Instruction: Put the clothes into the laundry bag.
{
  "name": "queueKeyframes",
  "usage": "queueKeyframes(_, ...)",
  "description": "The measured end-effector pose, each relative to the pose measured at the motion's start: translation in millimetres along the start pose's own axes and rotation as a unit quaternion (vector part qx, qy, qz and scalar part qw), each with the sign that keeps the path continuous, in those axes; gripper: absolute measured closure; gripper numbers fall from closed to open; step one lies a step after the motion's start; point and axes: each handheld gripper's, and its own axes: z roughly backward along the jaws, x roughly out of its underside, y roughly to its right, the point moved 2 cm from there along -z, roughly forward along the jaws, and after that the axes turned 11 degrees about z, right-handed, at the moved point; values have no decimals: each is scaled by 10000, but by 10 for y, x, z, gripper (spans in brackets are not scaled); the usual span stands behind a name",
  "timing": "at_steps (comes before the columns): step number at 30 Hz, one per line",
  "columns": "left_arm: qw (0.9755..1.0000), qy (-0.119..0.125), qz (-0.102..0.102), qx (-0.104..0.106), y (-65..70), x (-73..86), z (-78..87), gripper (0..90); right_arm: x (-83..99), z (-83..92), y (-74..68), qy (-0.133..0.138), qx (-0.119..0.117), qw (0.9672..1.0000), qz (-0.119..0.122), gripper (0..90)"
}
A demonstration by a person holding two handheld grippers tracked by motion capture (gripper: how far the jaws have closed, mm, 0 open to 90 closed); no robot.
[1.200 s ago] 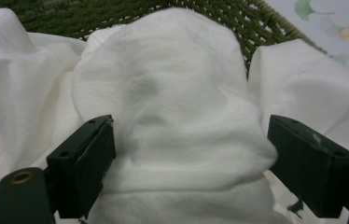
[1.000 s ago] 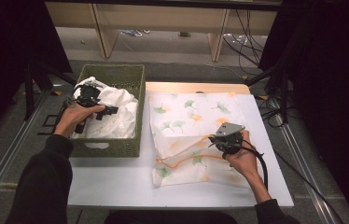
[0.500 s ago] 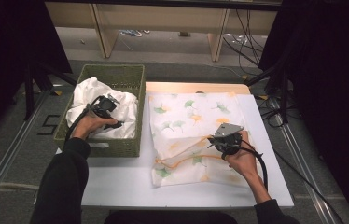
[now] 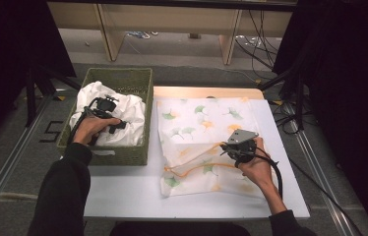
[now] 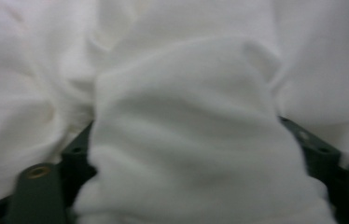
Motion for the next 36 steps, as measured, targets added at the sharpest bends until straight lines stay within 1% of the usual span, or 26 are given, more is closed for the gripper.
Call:
queueKeyframes(2, 9989, 17, 10, 467, 58, 1, 30, 113, -1, 6, -1, 4, 17, 10000, -29, 896)
queueKeyframes(4, 9967, -94, -207, 784, 116, 24, 31, 50, 2, 1, 17, 5, -35, 10000, 61, 897)
queueKeyframes(5, 9958, -231, -487, 741, 144, 41, 2, 11, 1, -5, 12, -9, -9, 10000, 12, 896)
queueKeyframes(7, 9960, -327, -725, 405, 188, 70, -90, 0, -3, -23, 7, 12, -28, 9999, 107, 896)
queueKeyframes(8, 9939, -466, -978, 198, 192, 92, -149, 0, -4, -16, -11, -49, -59, 10000, 10, 896)
queueKeyframes(9, 9935, -527, -1006, 35, 197, 114, -218, 0, -6, -15, -22, -59, -44, 10000, -60, 896)
queueKeyframes(11, 9917, -683, -995, -437, 173, 110, -301, 19, -6, -8, -11, -30, -43, 10000, 40, 896)
queueKeyframes(12, 9875, -697, -1174, -782, 173, 94, -312, 150, -7, -4, -1, -9, -19, 10000, 67, 896)
queueKeyframes(13, 9778, -718, -1578, -1174, 148, 69, -306, 355, -6, 0, -2, 5, 1, 10000, 9, 896)
queueKeyframes(14, 9753, -676, -1639, -1315, 144, 74, -317, 491, -5, 0, 8, 18, 18, 10000, 12, 896)
queueKeyframes(15, 9738, -663, -1716, -1337, 138, 74, -314, 537, -3, 3, 11, 22, 3, 10000, 18, 896)
queueKeyframes(17, 9746, -481, -1614, -1479, 112, 39, -263, 609, -1, 7, 13, 22, 5, 10000, 17, 896)
queueKeyframes(18, 9760, -256, -1449, -1605, 93, 24, -243, 623, -1, 8, 13, 27, 17, 10000, 28, 896)
queueKeyframes(19, 9762, -218, -1322, -1707, 78, 3, -201, 626, -2, 10, 12, 26, 17, 10000, 36, 896)
queueKeyframes(21, 9739, 10, -1187, -1934, 43, -25, -147, 607, -3, 13, 14, 26, 20, 10000, 30, 896)
queueKeyframes(22, 9740, 9, -1089, -1988, 38, -28, -132, 583, -1, 13, 18, 24, 7, 10000, 46, 896)
queueKeyframes(23, 9750, -49, -1029, -1970, 33, -32, -119, 543, 3, 12, 22, 21, 25, 10000, 28, 896)
queueKeyframes(25, 9776, 80, -852, -1925, 6, -51, -78, 435, 6, 11, 16, 0, 25, 10000, -25, 896)
queueKeyframes(26, 9777, 117, -724, -1967, -2, -43, -62, 379, 5, 9, 15, 6, 36, 10000, -28, 896)
queueKeyframes(28, 9776, 116, -668, -1990, -29, -37, -53, 278, 4, 4, 24, 34, 34, 10000, 49, 896)
queueKeyframes(29, 9778, 25, -663, -1985, -68, -24, -51, 278, 4, 5, 24, 25, 11, 10000, 59, 896)
queueKeyframes(31, 9800, 23, -393, -1953, -138, -34, -21, 225, 1, 7, 13, 11, 18, 10000, 45, 896)
queueKeyframes(33, 9795, -17, -301, -1990, -177, -36, -9, 191, 2, 16, 17, 17, 9, 10000, 53, 896)
queueKeyframes(34, 9807, -94, -555, -1873, -225, -43, -23, 181, 5, 16, 20, 19, 8, 10000, 57, 896)
queueKeyframes(35, 9832, -156, -458, -1758, -246, -16, -47, 168, 8, 19, 14, 0, 18, 10000, -11, 896)
queueKeyframes(36, 9852, -211, -315, -1674, -272, 8, -58, 147, 8, 10, 20, 30, 29, 10000, 64, 896)
